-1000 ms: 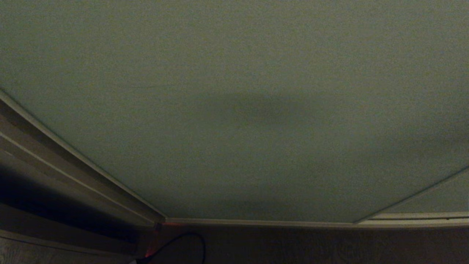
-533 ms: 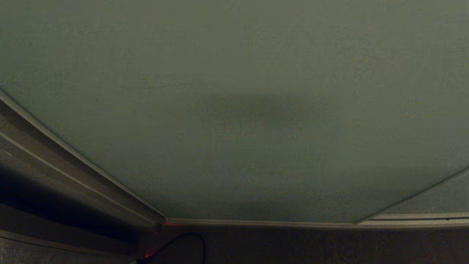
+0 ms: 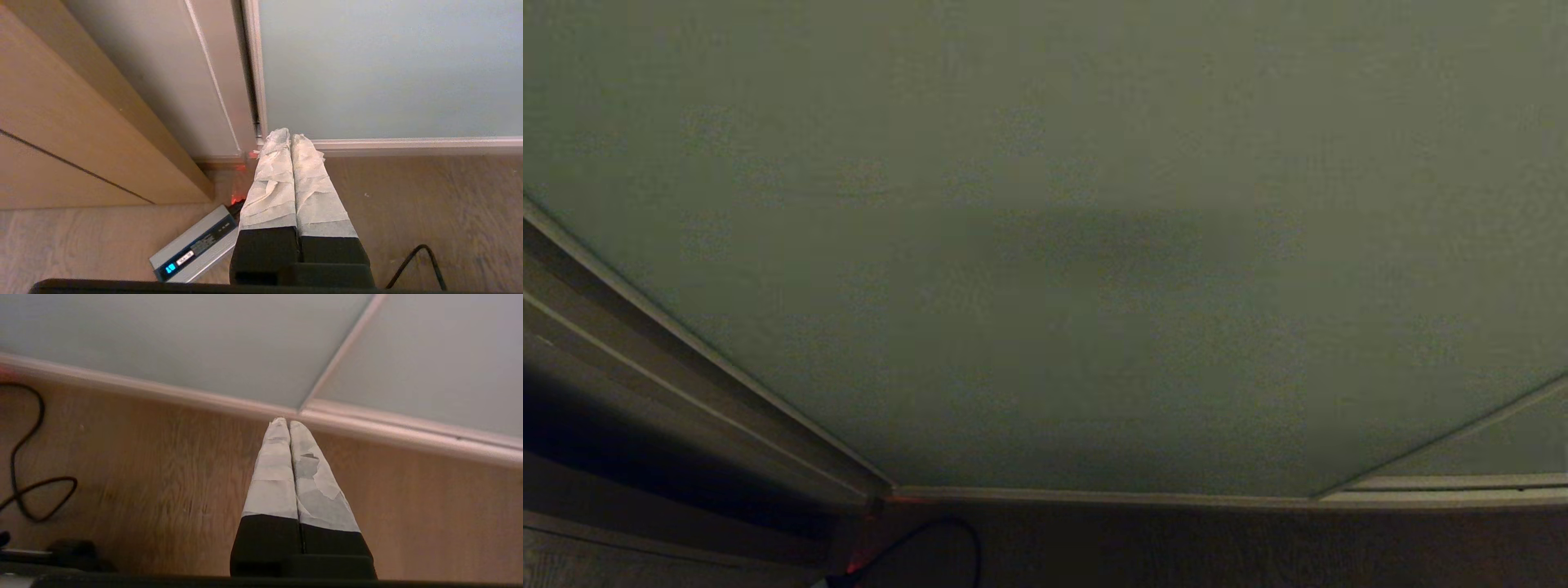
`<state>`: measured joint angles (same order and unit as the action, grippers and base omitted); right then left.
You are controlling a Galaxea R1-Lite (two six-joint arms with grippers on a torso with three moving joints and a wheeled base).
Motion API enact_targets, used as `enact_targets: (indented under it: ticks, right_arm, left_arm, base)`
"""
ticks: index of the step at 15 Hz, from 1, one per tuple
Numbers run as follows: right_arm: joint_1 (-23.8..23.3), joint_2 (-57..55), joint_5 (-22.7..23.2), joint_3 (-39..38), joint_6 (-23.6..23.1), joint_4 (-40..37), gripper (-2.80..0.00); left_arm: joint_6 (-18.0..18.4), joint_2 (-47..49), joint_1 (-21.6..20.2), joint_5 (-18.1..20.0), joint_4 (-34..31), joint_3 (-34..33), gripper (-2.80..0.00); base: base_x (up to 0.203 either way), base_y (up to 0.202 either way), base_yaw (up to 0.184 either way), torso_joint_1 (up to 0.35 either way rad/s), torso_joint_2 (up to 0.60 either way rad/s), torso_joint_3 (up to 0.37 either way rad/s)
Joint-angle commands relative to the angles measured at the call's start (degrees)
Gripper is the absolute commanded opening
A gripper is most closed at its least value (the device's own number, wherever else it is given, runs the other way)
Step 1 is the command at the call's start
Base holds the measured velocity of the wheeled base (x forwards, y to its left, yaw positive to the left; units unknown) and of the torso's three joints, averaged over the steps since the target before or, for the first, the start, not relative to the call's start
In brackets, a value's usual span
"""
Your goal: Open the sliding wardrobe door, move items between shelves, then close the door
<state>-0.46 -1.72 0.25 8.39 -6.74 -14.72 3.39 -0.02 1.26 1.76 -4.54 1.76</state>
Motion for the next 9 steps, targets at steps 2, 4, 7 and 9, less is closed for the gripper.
enact_targets:
  ticks: [2, 4, 7, 9]
  right_arm:
    - [0.01, 1.53, 0.11, -5.31, 1.38, 5.95, -2.80]
    - [0.02, 1.62, 0.19, -6.38, 1.05, 9.11, -2.80]
    - [0.02, 1.63, 0.72, -8.56, 0.76, 13.84, -2.80]
    - [0.02, 1.65, 0.56, -8.63, 1.92, 13.48, -2.80]
  left_arm:
    - [0.04, -0.06, 0.06, 0.00, -0.03, 0.00, -2.80]
    - [0.04, -0.06, 0.06, 0.00, -0.03, 0.00, -2.80]
    - [0.04, -0.06, 0.06, 0.00, -0.03, 0.00, -2.80]
    - [0.04, -0.06, 0.06, 0.00, -0.03, 0.00, -2.80]
  base:
    - [0.000, 0.000, 0.000, 0.000, 0.00, 0.000]
    - [0.000, 0.000, 0.000, 0.000, 0.00, 0.000]
    - [0.000, 0.000, 0.000, 0.000, 0.00, 0.000]
    - [0.000, 0.000, 0.000, 0.000, 0.00, 0.000]
